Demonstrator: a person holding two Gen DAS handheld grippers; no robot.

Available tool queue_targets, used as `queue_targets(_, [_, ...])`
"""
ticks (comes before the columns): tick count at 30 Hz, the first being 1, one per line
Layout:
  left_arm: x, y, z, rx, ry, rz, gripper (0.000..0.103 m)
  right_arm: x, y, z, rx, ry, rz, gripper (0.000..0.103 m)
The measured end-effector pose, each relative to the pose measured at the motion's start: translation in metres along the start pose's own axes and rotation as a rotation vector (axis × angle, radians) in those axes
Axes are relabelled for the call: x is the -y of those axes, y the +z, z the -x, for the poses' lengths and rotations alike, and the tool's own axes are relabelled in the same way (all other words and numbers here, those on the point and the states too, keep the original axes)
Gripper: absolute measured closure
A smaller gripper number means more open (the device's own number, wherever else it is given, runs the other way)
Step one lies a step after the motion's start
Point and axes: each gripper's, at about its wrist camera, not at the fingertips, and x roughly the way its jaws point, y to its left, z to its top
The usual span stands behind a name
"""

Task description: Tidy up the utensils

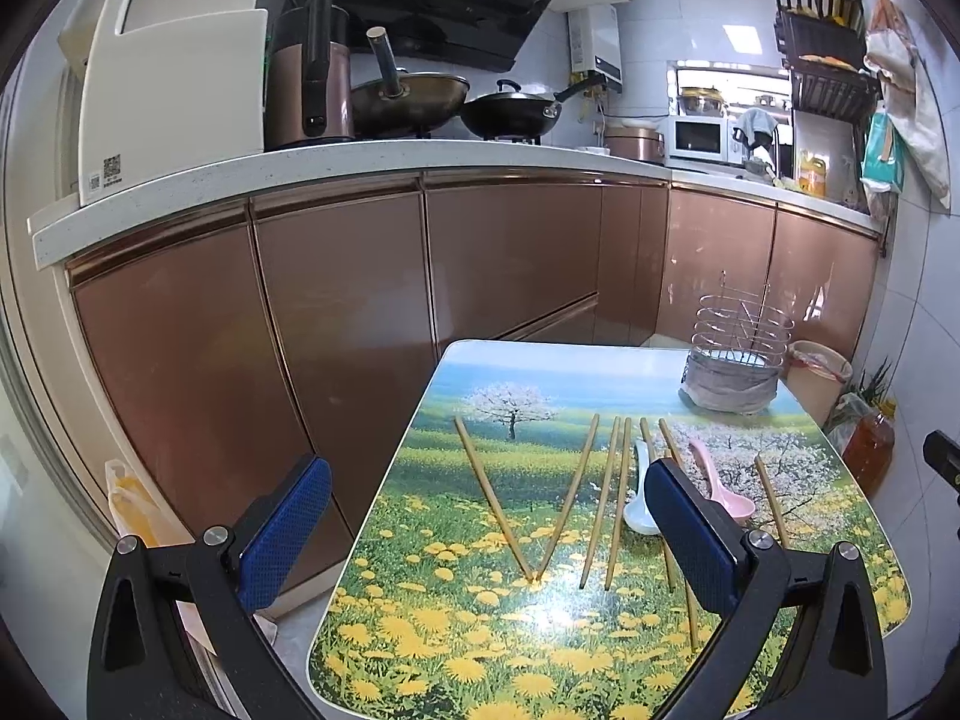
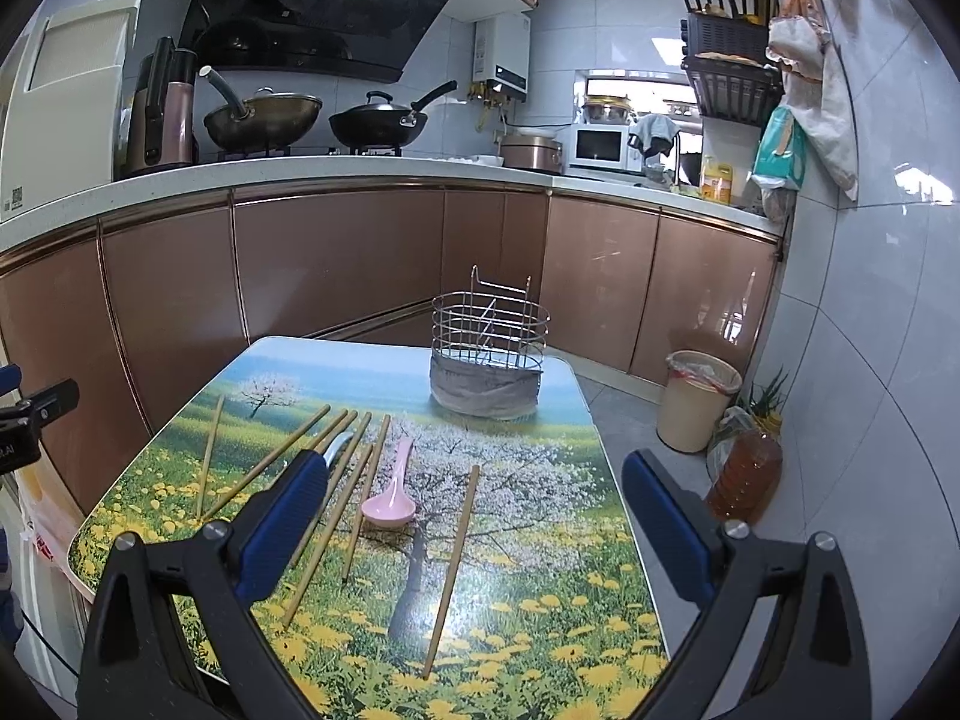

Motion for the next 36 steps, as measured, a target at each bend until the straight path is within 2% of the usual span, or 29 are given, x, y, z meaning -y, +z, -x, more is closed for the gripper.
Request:
queue_targets(7, [0.001,0.018,-0.025,-0.063,-0.038,-0.020,0.000,0.006,0.023,-0.016,-0.035,0.036,0.009,0.003])
queue_targets(17, [-0.046,0.082,-0.088,-0.170,-0.056,0.041,0.000,0.031,0.081,-0.046,-0.096,0.075,0.020,0.005])
queue_targets(21, [-0.053,0.086,-0.129,-0.260,-0.075,0.077,0.001,0.041,0.087,-0.077,-0.162,0.111,-0.007,0.005])
queue_targets(23, [-0.052,0.081,-0.149,-0.308,-0.079,0.081,0.007,0.044,0.080,-0.096,-0.207,0.128,-0.020,0.007])
queue_targets(26, [-0.050,0.066,-0.182,-0.397,-0.089,0.085,0.016,0.043,0.063,-0.126,-0.296,0.159,-0.028,0.017])
queue_targets(28, [-0.050,0.055,-0.205,-0.463,-0.092,0.090,0.019,0.043,0.051,-0.150,-0.375,0.186,-0.039,0.039])
queue_targets(31, [-0.052,0.044,-0.235,-0.529,-0.083,0.091,0.024,0.043,0.034,-0.183,-0.477,0.214,-0.067,0.058])
queue_targets(33, [-0.054,0.039,-0.249,-0.568,-0.090,0.097,0.027,0.044,0.024,-0.205,-0.543,0.231,-0.089,0.064])
queue_targets(36, [-0.055,0.033,-0.271,-0.628,-0.098,0.111,0.028,0.044,0.014,-0.233,-0.635,0.256,-0.110,0.064])
